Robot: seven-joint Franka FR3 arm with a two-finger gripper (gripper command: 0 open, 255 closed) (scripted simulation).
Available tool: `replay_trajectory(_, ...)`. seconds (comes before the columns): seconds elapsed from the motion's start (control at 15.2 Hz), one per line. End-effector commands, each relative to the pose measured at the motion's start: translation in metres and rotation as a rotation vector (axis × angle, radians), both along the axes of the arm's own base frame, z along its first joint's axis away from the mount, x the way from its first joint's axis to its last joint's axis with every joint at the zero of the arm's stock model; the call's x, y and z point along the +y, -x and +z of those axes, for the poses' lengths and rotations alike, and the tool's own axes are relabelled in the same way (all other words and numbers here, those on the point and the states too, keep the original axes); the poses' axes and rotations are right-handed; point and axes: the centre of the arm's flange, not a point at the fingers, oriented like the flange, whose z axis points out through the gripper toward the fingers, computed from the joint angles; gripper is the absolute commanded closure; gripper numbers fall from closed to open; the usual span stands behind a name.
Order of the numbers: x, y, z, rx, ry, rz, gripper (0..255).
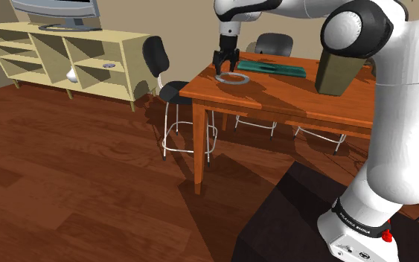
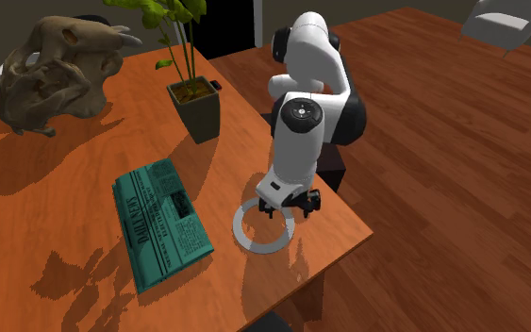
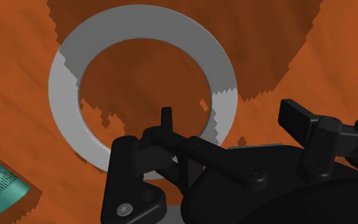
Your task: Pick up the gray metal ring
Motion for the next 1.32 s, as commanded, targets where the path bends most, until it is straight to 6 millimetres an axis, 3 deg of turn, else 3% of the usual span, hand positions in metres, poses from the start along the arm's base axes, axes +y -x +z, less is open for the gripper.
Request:
replay_trajectory(0.0, 0.000, -0.001, -0.010, 0.000, -0.001, 0.000, 0)
replay_trajectory(0.26, 0.000, -0.001, -0.034, 0.000, -0.001, 0.000, 0)
replay_trajectory(0.4, 0.000, -0.001, -0.034, 0.000, -0.001, 0.000, 0)
replay_trajectory(0.46, 0.000, 0.000, -0.034, 0.000, -0.001, 0.000, 255)
replay_trajectory(1.06, 0.000, -0.001, -0.034, 0.000, -0.001, 0.000, 255)
replay_trajectory(1.25, 0.000, -0.001, -0.018, 0.000, -0.001, 0.000, 255)
